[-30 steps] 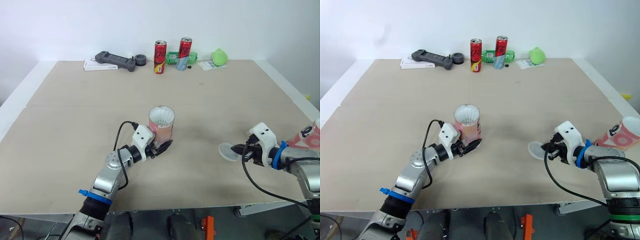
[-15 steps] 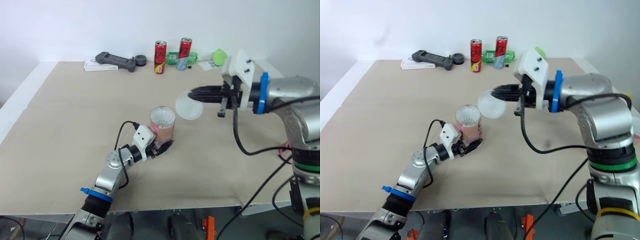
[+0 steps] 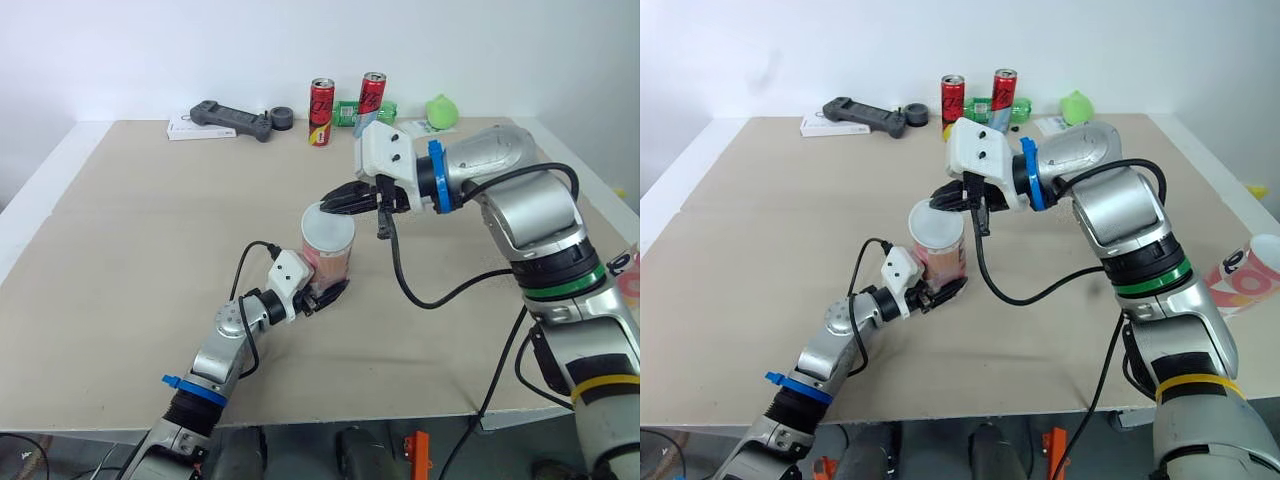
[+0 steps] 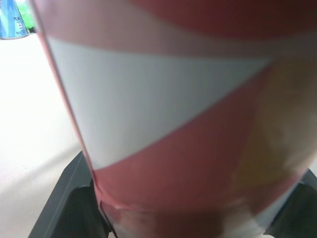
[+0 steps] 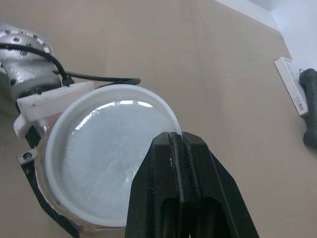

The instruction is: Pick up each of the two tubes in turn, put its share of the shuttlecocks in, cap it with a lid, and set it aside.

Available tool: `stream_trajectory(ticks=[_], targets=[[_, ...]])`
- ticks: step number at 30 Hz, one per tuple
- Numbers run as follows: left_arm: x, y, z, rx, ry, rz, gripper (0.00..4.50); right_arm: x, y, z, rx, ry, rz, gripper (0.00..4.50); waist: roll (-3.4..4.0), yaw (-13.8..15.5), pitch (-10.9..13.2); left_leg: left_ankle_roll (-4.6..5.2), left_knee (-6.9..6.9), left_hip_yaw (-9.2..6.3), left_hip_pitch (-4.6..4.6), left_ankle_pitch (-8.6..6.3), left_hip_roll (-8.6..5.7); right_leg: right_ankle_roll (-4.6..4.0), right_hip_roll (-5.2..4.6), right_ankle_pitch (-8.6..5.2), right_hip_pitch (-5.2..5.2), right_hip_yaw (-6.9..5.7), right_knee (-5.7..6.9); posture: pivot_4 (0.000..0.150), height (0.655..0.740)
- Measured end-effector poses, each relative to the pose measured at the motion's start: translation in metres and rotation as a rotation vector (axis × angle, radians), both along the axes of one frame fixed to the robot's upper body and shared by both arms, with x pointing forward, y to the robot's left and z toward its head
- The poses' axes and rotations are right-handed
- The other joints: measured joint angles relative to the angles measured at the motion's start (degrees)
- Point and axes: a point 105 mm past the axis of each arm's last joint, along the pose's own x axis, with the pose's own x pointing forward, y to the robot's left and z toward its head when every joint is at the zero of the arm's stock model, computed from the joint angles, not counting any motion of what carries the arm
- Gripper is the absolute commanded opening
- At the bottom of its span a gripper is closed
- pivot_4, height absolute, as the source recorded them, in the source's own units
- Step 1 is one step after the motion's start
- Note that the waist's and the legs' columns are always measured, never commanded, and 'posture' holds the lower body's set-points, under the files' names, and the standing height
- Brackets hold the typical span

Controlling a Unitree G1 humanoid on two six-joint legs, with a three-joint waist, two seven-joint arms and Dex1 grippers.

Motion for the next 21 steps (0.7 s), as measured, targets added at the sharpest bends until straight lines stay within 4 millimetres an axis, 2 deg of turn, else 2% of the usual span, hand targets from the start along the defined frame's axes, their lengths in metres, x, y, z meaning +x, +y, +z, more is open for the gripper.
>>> stream_trajectory(ticks=[21], targets=[[0.0001, -0.0008, 0.0003, 0.015, -0.008, -0.005, 2.98, -0.0039, 0.0028, -0.0042, -0.135, -0.08, 0.049, 0.07, 0.0, 0.0, 0.0, -0.02, 0.0, 0.0, 0.01, -0.01, -0.01, -0.01, -0.02, -0.01, 0.0, 0.0, 0.0, 0.15, 0.74]])
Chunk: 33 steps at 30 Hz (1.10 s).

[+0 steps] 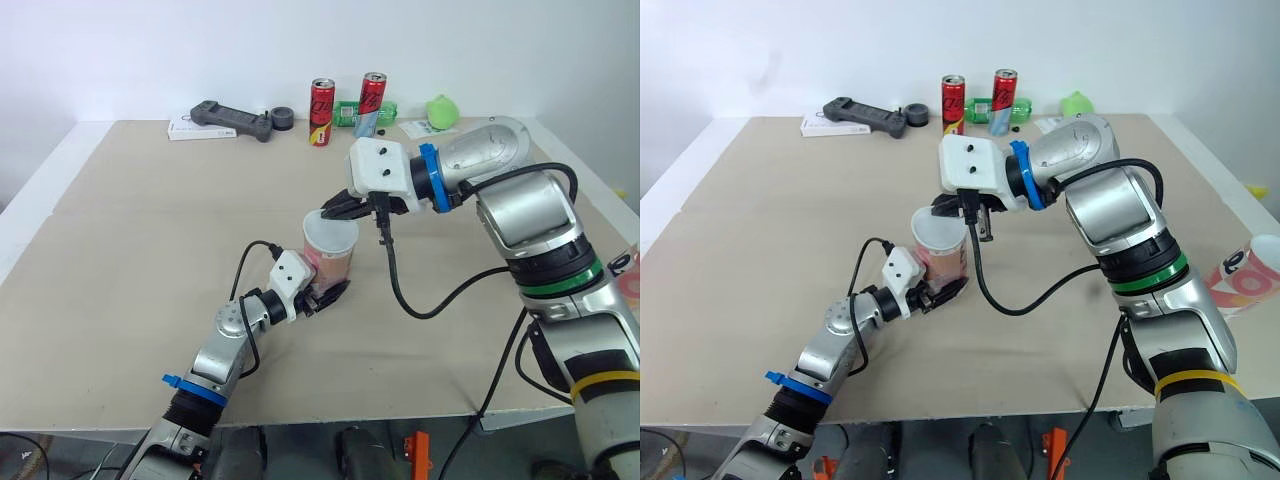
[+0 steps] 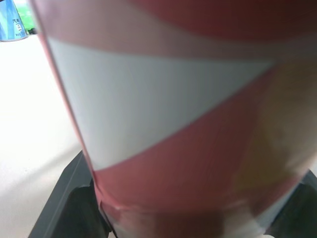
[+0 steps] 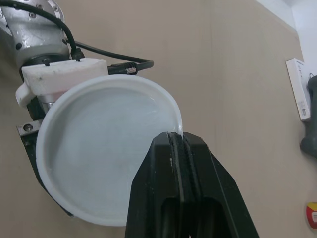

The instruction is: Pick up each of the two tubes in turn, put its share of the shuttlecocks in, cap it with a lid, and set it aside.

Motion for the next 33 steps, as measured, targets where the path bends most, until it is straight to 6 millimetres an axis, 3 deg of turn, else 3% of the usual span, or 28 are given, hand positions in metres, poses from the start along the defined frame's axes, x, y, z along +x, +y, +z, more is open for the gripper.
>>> stream_trajectory(ticks=[33], targets=[[-0.001, -0.001, -0.004, 0.024, 0.008, -0.005, 2.98, 0.0, -0.002, -0.014, -0.042, -0.051, 0.015, 0.07, 0.0, 0.0, -0.5, -0.28, -0.03, 0.01, 0.4, -0.19, 0.0, -0.1, -0.01, -0.15, 0.07, 0.0, 0.0, 0.15, 0.74]])
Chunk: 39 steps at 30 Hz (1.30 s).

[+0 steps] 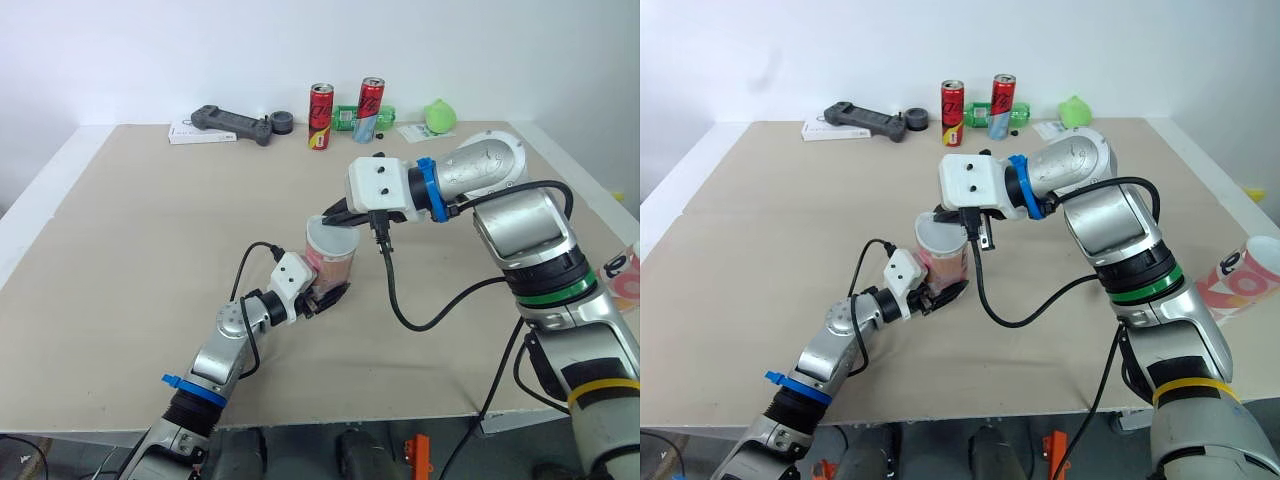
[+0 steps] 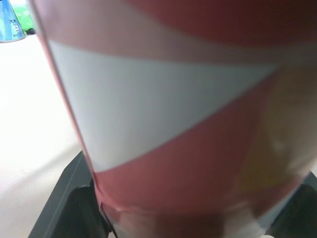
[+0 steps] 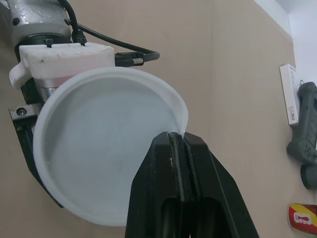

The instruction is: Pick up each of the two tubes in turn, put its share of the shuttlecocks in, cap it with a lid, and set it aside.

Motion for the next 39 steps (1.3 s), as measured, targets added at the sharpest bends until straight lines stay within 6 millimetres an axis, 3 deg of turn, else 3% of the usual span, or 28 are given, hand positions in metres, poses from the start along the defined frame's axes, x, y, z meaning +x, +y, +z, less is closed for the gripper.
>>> stream_trajectory(ticks=[1, 2, 3, 4, 5, 6, 11, 24, 27, 31, 36, 39], targets=[[0.0, 0.0, 0.0, 0.001, 0.001, -0.001, 2.98, 0.0, 0.0, 0.0, 0.0, 0.0, 0.0, 0.71, 0.0, 0.0, 0.0, -0.01, 0.0, 0.0, 0.02, -0.01, 0.0, -0.01, 0.0, -0.02, 0.02, 0.0, 0.0, 0.15, 0.74], [0.0, 0.0, 0.0, 0.001, 0.002, -0.001, 2.98, 0.0, 0.0, 0.0, 0.0, -0.002, 0.001, 1.06, -0.01, 0.0, -0.1, -0.02, -0.01, 0.0, 0.03, -0.02, 0.0, -0.01, 0.0, -0.03, 0.02, 0.0, 0.0, 0.15, 0.74], [0.0, 0.0, 0.0, 0.001, 0.002, -0.001, 2.98, 0.0, 0.0, 0.0, 0.0, -0.002, 0.001, 1.06, -0.01, 0.0, -0.1, -0.02, -0.01, 0.0, 0.03, -0.02, 0.0, -0.01, 0.0, -0.03, 0.02, 0.0, 0.0, 0.15, 0.74], [0.0, 0.0, 0.0, 0.0, 0.003, 0.001, 2.98, 0.001, 0.001, -0.001, 0.001, -0.006, 0.003, 1.48, -0.01, 0.0, -0.1, -0.02, -0.02, 0.0, 0.04, -0.02, 0.0, -0.02, 0.0, -0.03, 0.02, 0.0, 0.0, 0.15, 0.74], [0.001, 0.001, -0.001, -0.002, 0.006, 0.005, 2.98, 0.004, 0.001, 0.0, 0.018, -0.006, -0.002, 2.2, -0.02, 0.0, -0.1, -0.02, -0.02, 0.0, 0.08, -0.02, 0.01, -0.02, 0.01, -0.03, 0.04, 0.0, 0.0, 0.15, 0.74], [0.001, 0.001, -0.001, -0.001, 0.006, 0.005, 2.98, 0.004, 0.001, 0.0, 0.019, -0.006, -0.002, 2.34, -0.02, 0.0, -0.1, -0.02, -0.02, 0.0, 0.08, -0.02, 0.01, -0.02, 0.0, -0.03, 0.04, 0.0, 0.0, 0.15, 0.74], [0.001, 0.001, -0.002, -0.001, 0.009, 0.006, 2.98, 0.007, 0.003, 0.008, 0.04, -0.021, -0.004, 4.46, -0.02, 0.0, -0.1, -0.06, -0.03, 0.0, 0.15, -0.04, 0.01, -0.02, 0.0, -0.03, 0.08, 0.0, 0.0, 0.15, 0.74], [0.003, 0.002, -0.005, 0.004, 0.017, 0.012, 2.98, 0.009, 0.005, 0.005, 0.052, -0.014, -0.008, 4.48, -0.22, 0.0, -0.6, -0.14, -0.09, 0.01, 0.23, -0.09, 0.02, -0.05, -0.02, -0.05, 0.09, 0.0, 0.0, 0.15, 0.74], [0.003, 0.002, -0.004, 0.001, 0.017, 0.015, 2.98, 0.012, 0.003, 0.006, 0.114, 0.056, -0.021, 3.67, -0.24, 0.0, -0.6, -0.14, -0.1, 0.01, 0.23, -0.09, 0.03, -0.06, -0.02, -0.04, 0.06, 0.0, 0.0, 0.15, 0.74], [0.002, 0.001, -0.002, 0.0, 0.01, 0.004, 2.98, 0.004, 0.001, 0.011, 0.198, 0.198, 0.006, 1.83, -0.22, 0.0, -0.5, -0.13, -0.24, 0.02, 0.07, -0.09, 0.02, -0.11, -0.02, -0.07, -0.04, 0.0, 0.0, 0.15, 0.74], [0.002, 0.001, -0.001, -0.002, 0.007, -0.001, 2.98, -0.005, -0.005, 0.019, 0.238, 0.251, 0.017, 0.04, -0.22, 0.0, -0.5, -0.1, -0.37, 0.02, -0.06, -0.07, 0.03, -0.2, 0.02, -0.16, -0.06, 0.0, 0.0, 0.15, 0.74], [0.002, 0.0, -0.001, -0.003, 0.007, -0.002, 2.98, -0.008, -0.004, 0.005, 0.222, 0.279, 0.017, 0.04, -0.23, 0.0, -0.5, -0.1, -0.41, 0.01, -0.05, -0.06, 0.03, -0.19, 0.04, -0.2, -0.05, -0.01, 0.0, 0.15, 0.74]])
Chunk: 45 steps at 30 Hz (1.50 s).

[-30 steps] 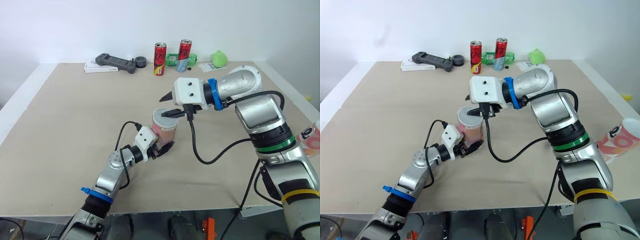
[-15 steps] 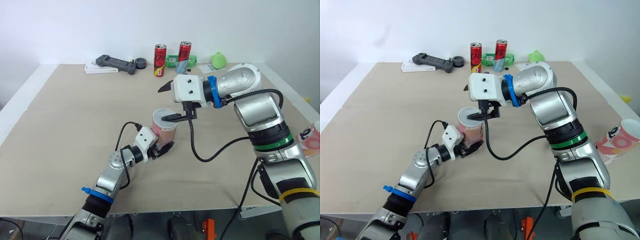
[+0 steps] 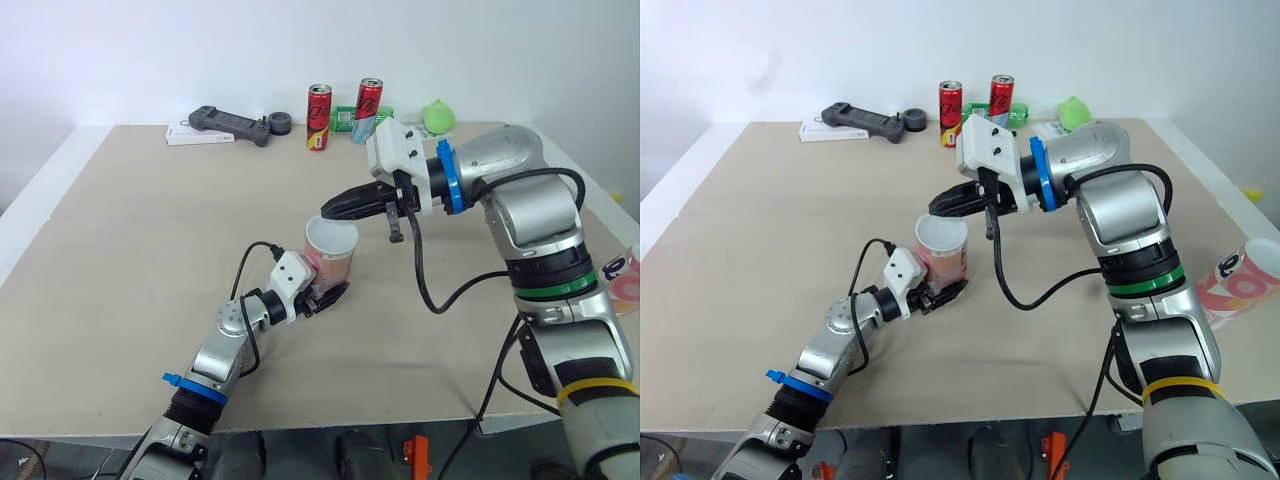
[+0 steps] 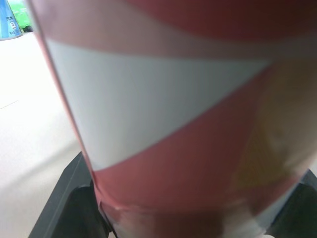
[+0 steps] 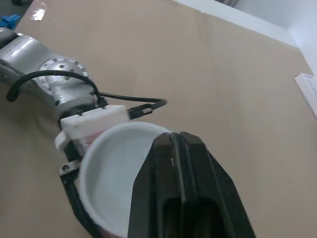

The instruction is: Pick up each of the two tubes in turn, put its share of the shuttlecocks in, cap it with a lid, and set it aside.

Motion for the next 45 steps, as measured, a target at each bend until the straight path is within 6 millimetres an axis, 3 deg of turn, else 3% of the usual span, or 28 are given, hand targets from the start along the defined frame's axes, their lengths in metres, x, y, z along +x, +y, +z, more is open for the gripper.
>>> stream_trajectory(ticks=[2, 12, 16, 22, 23, 26, 27, 29, 31, 34, 35, 37, 42, 45], targets=[[0.0, 0.001, 0.0, -0.001, 0.002, 0.003, 2.98, 0.002, 0.007, -0.022, -0.018, 0.034, -0.002, 0.04, 0.04, 0.0, 0.0, 0.01, 0.0, 0.03, 0.0, 0.01, 0.0, 0.02, -0.01, 0.01, -0.01, 0.02, 0.0, 0.15, 0.74], [0.002, 0.003, -0.005, -0.001, 0.025, 0.025, 2.98, 0.005, 0.011, -0.033, -0.087, -0.071, 0.007, 0.04, -0.06, -0.1, -0.3, -0.19, 0.0, 0.0, 0.68, -0.12, 0.01, -0.01, -0.02, -0.05, 0.26, 0.02, -0.01, 0.15, 0.74], [0.002, 0.003, -0.005, -0.003, 0.026, 0.027, 2.98, 0.005, 0.011, -0.03, -0.059, -0.053, 0.001, 0.04, -0.06, -0.1, -0.4, -0.2, -0.02, 0.0, 0.68, -0.14, 0.02, -0.03, -0.02, -0.07, 0.26, 0.01, -0.01, 0.15, 0.74], [-0.001, 0.001, 0.0, -0.036, 0.033, 0.002, 2.98, 0.007, -0.006, -0.015, 0.169, 0.135, -0.07, 0.04, -0.04, 0.0, -0.2, -0.11, -0.08, -0.01, 0.14, -0.08, 0.02, -0.06, -0.01, -0.08, 0.07, 0.0, -0.01, 0.15, 0.74], [-0.002, 0.001, 0.001, -0.041, 0.036, -0.01, 3.55, 0.003, -0.016, -0.008, 0.249, 0.181, -0.088, 0.51, -0.04, 0.1, -0.2, -0.07, -0.1, -0.06, -0.03, -0.05, 0.0, -0.09, 0.0, -0.13, 0.01, -0.01, -0.01, 0.15, 0.74], [-0.004, 0.002, -0.002, -0.034, 0.059, -0.037, 4.4, -0.01, -0.033, 0.002, 0.393, 0.262, -0.102, 1.31, -0.04, 0.1, -0.2, 0.0, -0.12, -0.15, -0.19, -0.2, -0.05, -0.21, 0.04, -0.21, -0.02, 0.01, -0.01, 0.15, 0.74], [-0.005, 0.006, -0.009, -0.017, 0.087, -0.036, 4.5, -0.016, -0.041, 0.003, 0.433, 0.293, -0.115, 1.85, -0.04, 0.1, -0.2, 0.1, -0.13, -0.18, -0.22, -0.3, -0.05, -0.09, 0.07, -0.18, -0.03, 0.01, -0.01, 0.15, 0.74], [-0.006, 0.01, -0.01, -0.011, 0.094, -0.045, 4.5, -0.019, -0.05, -0.002, 0.459, 0.324, -0.159, 2.35, -0.03, 0.0, -0.1, 0.17, -0.18, -0.21, -0.22, -0.4, -0.05, -0.11, 0.11, -0.29, -0.04, 0.01, 0.0, 0.15, 0.74], [-0.008, 0.012, -0.009, -0.006, 0.103, -0.074, 4.5, -0.021, -0.06, -0.019, 0.464, 0.336, -0.237, 3.32, -0.06, 0.0, -0.1, 0.21, -0.26, -0.28, -0.22, -0.44, -0.05, -0.1, 0.16, -0.42, -0.03, -0.02, 0.0, 0.15, 0.74], [-0.012, 0.028, -0.008, 0.047, 0.111, -0.116, 4.5, -0.027, -0.065, -0.072, 0.425, 0.377, -0.346, 4.46, -0.02, -0.1, 0.0, 0.22, -0.35, -0.3, -0.18, -0.51, -0.03, 0.13, 0.2, -0.72, -0.06, -0.01, 0.02, 0.15, 0.74], [-0.013, 0.034, -0.006, 0.053, 0.113, -0.121, 4.5, -0.028, -0.063, -0.089, 0.412, 0.392, -0.372, 4.46, 0.13, -0.2, 0.1, 0.22, -0.35, -0.27, -0.18, -0.51, -0.03, 0.14, 0.2, -0.72, -0.08, 0.0, 0.05, 0.15, 0.74], [-0.019, 0.044, -0.003, 0.07, 0.115, -0.14, 4.5, -0.028, -0.056, -0.103, 0.441, 0.354, -0.395, 4.46, 0.17, -0.2, 0.2, 0.22, -0.34, -0.25, -0.15, -0.51, -0.01, 0.16, 0.22, -0.72, -0.09, 0.02, 0.1, 0.15, 0.74], [-0.032, 0.085, 0.003, 0.108, 0.149, -0.105, 4.5, -0.023, -0.036, -0.124, 0.506, 0.243, -0.421, 4.46, 0.07, -0.2, 0.3, 0.16, -0.28, -0.24, -0.06, -0.47, 0.05, -0.05, 0.23, -0.77, -0.04, 0.0, 0.14, 0.15, 0.74], [-0.037, 0.097, 0.008, 0.107, 0.16, -0.09, 4.5, -0.02, -0.024, -0.13, 0.526, 0.232, -0.412, 4.46, -0.07, -0.2, 0.4, 0.1, -0.17, -0.17, -0.06, -0.42, 0.05, -0.05, 0.15, -0.72, 0.0, 0.0, 0.14, 0.15, 0.74]])
